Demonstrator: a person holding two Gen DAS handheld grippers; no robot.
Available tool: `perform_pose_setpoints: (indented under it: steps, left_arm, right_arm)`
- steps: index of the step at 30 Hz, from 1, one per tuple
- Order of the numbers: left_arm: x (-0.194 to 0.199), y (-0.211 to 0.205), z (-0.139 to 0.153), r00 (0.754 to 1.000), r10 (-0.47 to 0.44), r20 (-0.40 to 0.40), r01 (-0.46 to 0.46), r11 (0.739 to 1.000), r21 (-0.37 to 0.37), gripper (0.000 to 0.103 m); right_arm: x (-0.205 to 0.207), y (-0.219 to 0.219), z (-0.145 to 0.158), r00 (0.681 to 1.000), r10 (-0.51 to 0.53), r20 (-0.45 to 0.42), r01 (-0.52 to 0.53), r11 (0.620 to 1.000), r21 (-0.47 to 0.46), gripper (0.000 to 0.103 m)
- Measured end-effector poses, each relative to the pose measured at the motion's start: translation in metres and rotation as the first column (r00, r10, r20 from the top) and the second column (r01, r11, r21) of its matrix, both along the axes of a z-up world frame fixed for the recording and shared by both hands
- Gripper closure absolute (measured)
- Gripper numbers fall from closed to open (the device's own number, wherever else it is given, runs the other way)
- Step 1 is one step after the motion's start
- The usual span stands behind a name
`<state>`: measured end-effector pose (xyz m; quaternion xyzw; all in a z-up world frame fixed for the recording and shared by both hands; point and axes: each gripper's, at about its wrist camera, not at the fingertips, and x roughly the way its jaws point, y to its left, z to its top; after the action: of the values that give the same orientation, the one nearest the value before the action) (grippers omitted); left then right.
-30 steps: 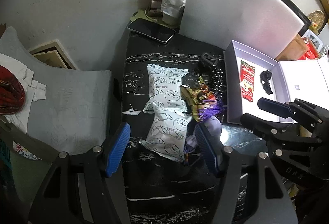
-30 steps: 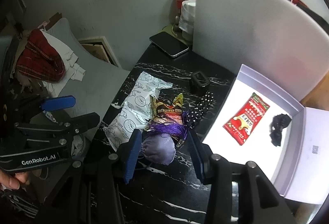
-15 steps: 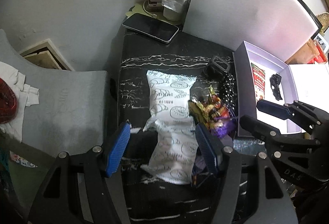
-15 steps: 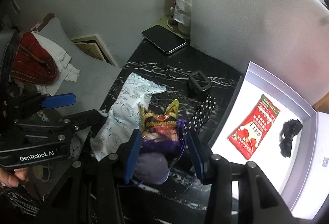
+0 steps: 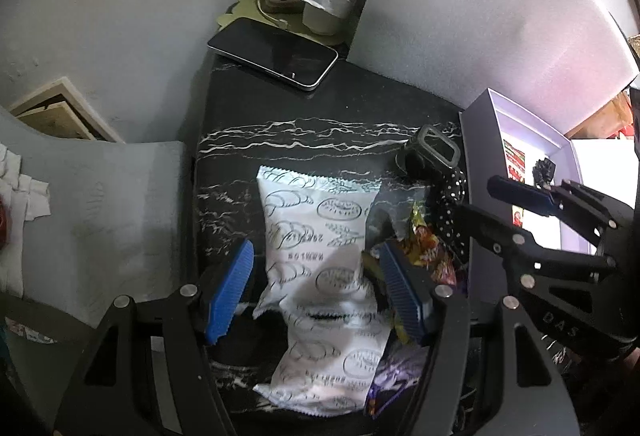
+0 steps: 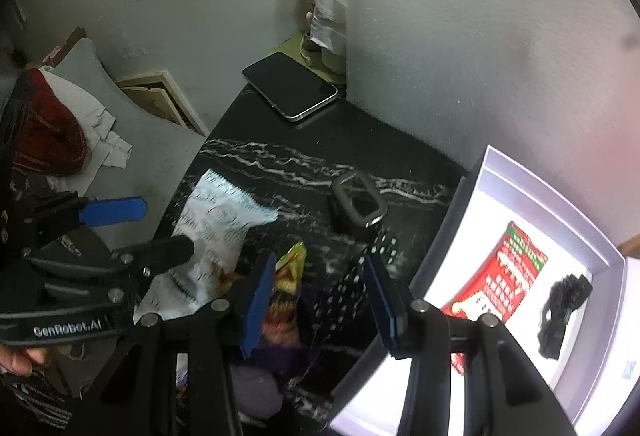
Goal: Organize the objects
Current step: 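Grasp the white pastry packet with the left tool while the right tool grasps the black clip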
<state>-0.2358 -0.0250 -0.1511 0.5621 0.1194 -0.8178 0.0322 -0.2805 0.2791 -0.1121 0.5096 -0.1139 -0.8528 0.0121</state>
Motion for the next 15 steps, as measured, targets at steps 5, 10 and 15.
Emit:
perform_pose_setpoints:
  steps: [5,10,15]
  left_arm:
    - [-0.012,0.001,-0.014,1.000,-0.005,0.021,0.005,1.000,0.001,0.038]
    - [-0.018,0.000,-0.028,0.999,-0.005,0.043,0.005,1.000,-0.002,0.038]
    - [-0.024,0.001,-0.040,0.998,-0.011,0.063,0.010,1.000,0.010,0.038]
  right_arm:
    - [-0.016,0.005,-0.009,1.000,0.010,-0.001,-0.010,1.000,0.027,0.057]
    - [-0.029,0.007,-0.018,1.000,0.016,-0.001,-0.016,0.999,0.039,0.057]
    - [-0.038,0.005,-0.020,0.999,0.041,-0.028,-0.038,0.995,0.090,0.057]
